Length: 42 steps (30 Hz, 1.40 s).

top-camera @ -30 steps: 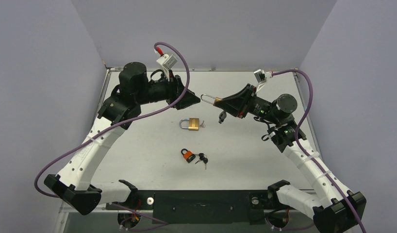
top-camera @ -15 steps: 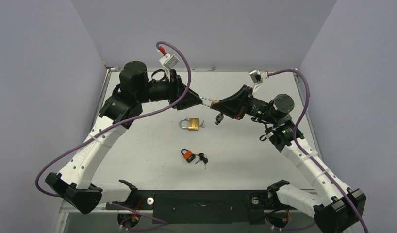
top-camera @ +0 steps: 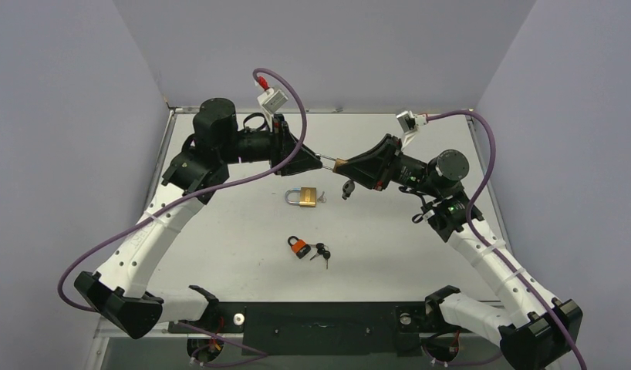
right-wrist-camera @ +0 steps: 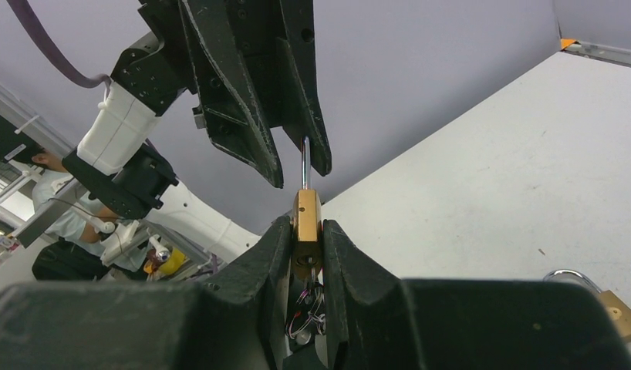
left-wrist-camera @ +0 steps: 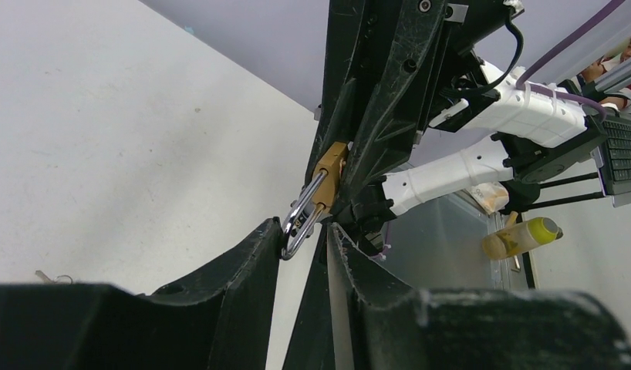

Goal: Lock with the key
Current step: Lock the lock.

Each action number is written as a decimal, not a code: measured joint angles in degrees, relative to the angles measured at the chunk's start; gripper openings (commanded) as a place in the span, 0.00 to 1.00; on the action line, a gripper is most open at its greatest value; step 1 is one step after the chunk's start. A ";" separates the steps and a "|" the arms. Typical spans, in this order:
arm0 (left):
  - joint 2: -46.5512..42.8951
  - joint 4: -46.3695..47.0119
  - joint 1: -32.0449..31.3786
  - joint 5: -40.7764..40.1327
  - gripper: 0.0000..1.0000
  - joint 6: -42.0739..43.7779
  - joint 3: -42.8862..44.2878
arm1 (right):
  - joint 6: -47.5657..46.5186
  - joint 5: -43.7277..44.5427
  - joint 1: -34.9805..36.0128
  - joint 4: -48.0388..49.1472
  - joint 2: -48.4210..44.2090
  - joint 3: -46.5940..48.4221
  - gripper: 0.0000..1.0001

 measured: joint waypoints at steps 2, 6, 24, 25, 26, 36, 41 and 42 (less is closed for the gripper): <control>0.11 0.50 0.00 0.42 0.22 -0.17 -0.11 | 0.07 -0.15 0.33 0.22 0.07 0.04 0.00; 0.11 1.92 0.17 0.68 0.09 -1.33 -0.81 | 0.07 -0.63 0.92 0.55 0.90 0.55 0.00; -0.28 5.11 1.22 -2.01 0.00 -5.68 -3.21 | -0.04 -0.57 -0.76 1.51 1.22 0.13 0.59; -0.39 5.18 1.36 -2.47 0.00 -5.81 -3.32 | 0.37 -0.61 -1.27 2.58 1.14 -0.39 0.59; -0.57 5.38 1.42 -2.97 0.00 -6.01 -3.52 | 1.07 -0.76 -1.73 3.67 0.98 -1.03 0.59; -2.23 6.36 2.05 -4.35 0.00 -7.08 -3.58 | 6.80 -2.14 -4.24 13.31 0.48 -4.44 0.49; -2.25 7.23 2.12 -4.11 0.00 -7.48 -3.58 | 8.00 -2.29 -4.35 15.78 0.81 -4.44 0.41; -2.29 7.32 2.12 -3.98 0.00 -7.52 -3.58 | 8.26 -2.27 -4.37 15.96 0.98 -4.44 0.41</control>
